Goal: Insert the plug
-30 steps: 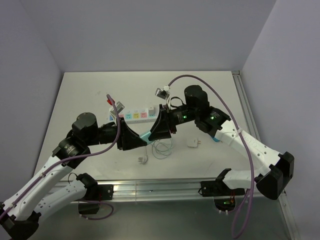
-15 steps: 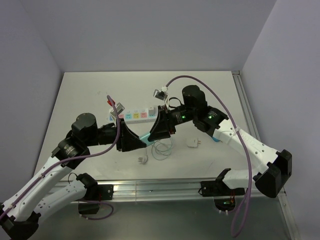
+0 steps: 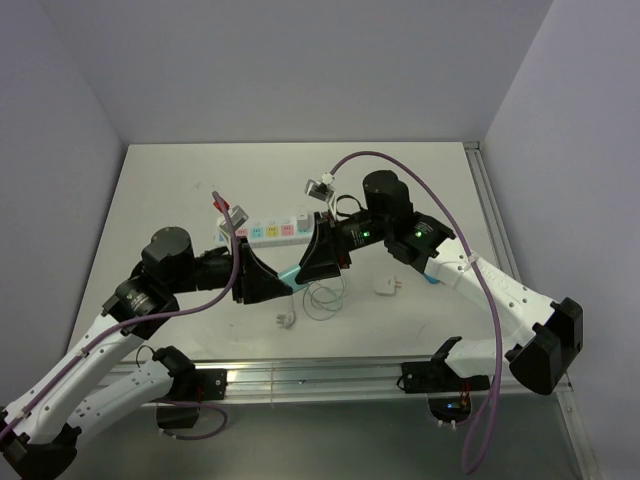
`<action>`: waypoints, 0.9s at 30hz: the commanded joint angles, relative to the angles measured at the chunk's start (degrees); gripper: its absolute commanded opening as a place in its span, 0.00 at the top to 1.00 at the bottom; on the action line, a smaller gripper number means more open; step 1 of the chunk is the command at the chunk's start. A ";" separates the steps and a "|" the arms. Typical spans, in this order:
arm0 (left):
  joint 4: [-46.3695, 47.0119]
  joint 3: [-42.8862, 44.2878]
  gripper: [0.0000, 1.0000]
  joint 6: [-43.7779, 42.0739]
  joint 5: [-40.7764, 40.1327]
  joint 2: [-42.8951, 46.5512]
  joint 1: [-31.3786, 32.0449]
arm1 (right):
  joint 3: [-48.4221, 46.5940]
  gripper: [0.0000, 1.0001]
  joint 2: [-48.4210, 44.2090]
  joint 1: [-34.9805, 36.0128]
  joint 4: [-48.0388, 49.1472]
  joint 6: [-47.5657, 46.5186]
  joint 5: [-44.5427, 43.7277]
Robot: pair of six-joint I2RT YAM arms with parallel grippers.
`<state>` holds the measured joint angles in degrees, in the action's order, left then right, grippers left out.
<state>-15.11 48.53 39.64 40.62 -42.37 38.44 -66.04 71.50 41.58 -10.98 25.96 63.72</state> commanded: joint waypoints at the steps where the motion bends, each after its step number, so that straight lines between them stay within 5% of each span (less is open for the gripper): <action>1: 1.84 0.60 1.00 -1.58 -2.74 0.97 -0.29 | -0.14 0.56 -0.75 1.04 2.63 1.20 4.12; 15: 1.93 0.42 1.00 -1.23 -3.62 1.06 -0.29 | 0.47 0.61 0.83 1.57 5.70 2.69 6.23; 19: 0.97 0.77 1.00 -1.32 -4.85 0.71 -0.29 | 0.04 1.00 1.36 2.10 6.42 3.14 6.68; 22: -0.87 1.38 0.99 -1.93 -8.09 0.45 -0.29 | -0.05 1.00 0.83 2.89 4.84 2.35 4.49; 24: -2.99 1.91 0.90 -2.63 -11.16 0.53 -0.29 | 0.12 1.00 0.13 2.98 4.31 2.78 1.15; 25: -3.17 1.83 0.70 -2.72 -12.48 1.23 -0.29 | 0.04 1.00 -0.14 2.98 3.43 2.96 0.01; 27: -4.13 1.92 0.55 -2.99 -15.38 2.11 -0.29 | 0.47 1.00 -0.58 2.89 3.69 4.01 -2.54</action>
<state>-18.50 48.80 39.29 36.36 -40.75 38.65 -65.58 72.62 42.52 -7.73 27.24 63.07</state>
